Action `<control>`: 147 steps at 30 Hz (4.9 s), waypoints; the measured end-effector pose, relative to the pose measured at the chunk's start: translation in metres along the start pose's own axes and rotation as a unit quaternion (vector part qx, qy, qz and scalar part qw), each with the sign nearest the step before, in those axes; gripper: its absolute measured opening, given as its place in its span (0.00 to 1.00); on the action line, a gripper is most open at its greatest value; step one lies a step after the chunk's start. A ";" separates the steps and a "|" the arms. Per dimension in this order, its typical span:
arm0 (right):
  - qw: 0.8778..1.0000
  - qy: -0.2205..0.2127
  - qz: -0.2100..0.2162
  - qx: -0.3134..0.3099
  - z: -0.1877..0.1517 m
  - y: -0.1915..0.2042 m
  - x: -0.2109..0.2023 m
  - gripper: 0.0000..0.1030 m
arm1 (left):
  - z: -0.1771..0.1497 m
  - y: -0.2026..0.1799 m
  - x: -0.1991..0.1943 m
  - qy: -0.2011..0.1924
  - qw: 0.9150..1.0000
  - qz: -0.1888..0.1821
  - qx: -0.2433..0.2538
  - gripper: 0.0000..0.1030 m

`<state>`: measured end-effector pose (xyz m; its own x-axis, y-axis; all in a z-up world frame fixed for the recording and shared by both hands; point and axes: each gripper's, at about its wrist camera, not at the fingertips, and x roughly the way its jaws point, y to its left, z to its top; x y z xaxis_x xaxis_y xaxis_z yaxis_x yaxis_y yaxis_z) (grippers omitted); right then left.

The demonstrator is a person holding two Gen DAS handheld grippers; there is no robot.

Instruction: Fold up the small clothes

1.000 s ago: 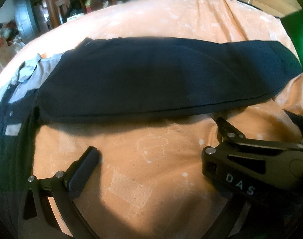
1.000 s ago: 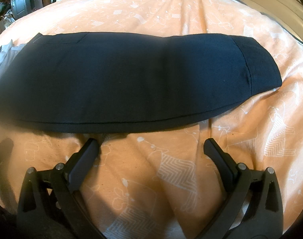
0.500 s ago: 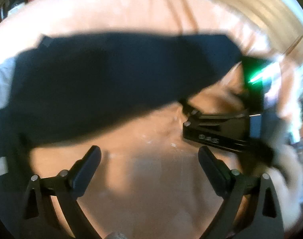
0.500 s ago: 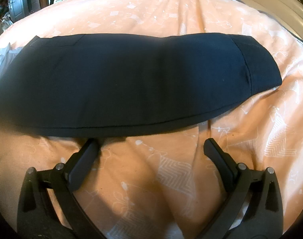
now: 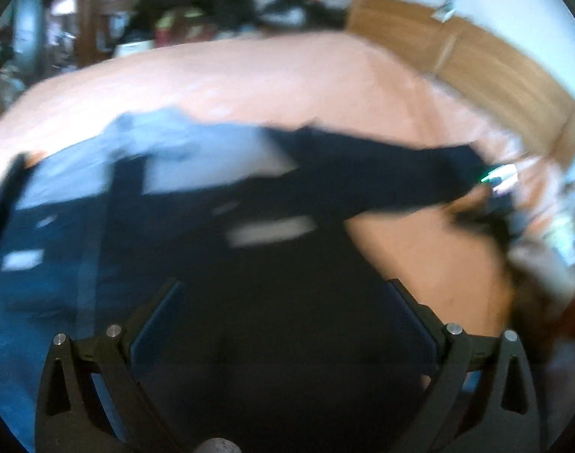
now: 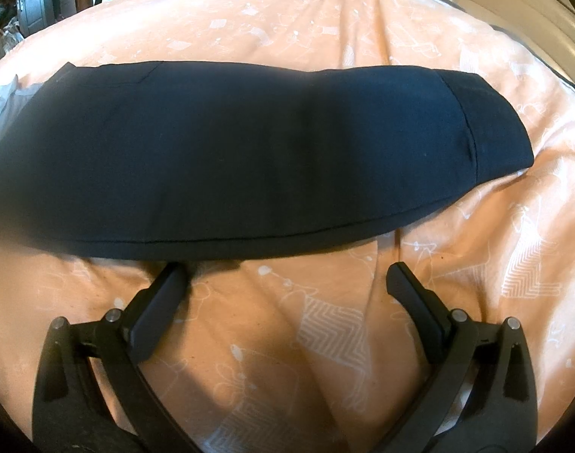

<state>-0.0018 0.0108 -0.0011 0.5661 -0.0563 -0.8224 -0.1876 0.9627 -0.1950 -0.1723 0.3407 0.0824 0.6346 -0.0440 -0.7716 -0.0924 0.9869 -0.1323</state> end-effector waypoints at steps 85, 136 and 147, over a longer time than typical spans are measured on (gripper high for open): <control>0.895 -0.033 0.220 0.387 0.048 -0.217 -0.022 0.59 | -0.072 0.221 0.011 0.005 0.980 0.157 -0.121 1.00; 0.880 -0.105 0.460 0.051 0.209 0.286 -0.129 0.02 | -0.046 0.261 -0.056 -0.071 0.975 0.073 -0.197 0.96; 0.866 -0.011 0.501 -0.009 0.195 0.459 -0.089 0.02 | -0.070 0.312 -0.073 -0.059 0.970 0.070 -0.226 0.96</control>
<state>0.0182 0.5090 0.0865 0.1282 0.8092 -0.5734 -0.6048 0.5220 0.6014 -0.3014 0.6409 0.0541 0.6729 0.1306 -0.7281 -0.4947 0.8112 -0.3117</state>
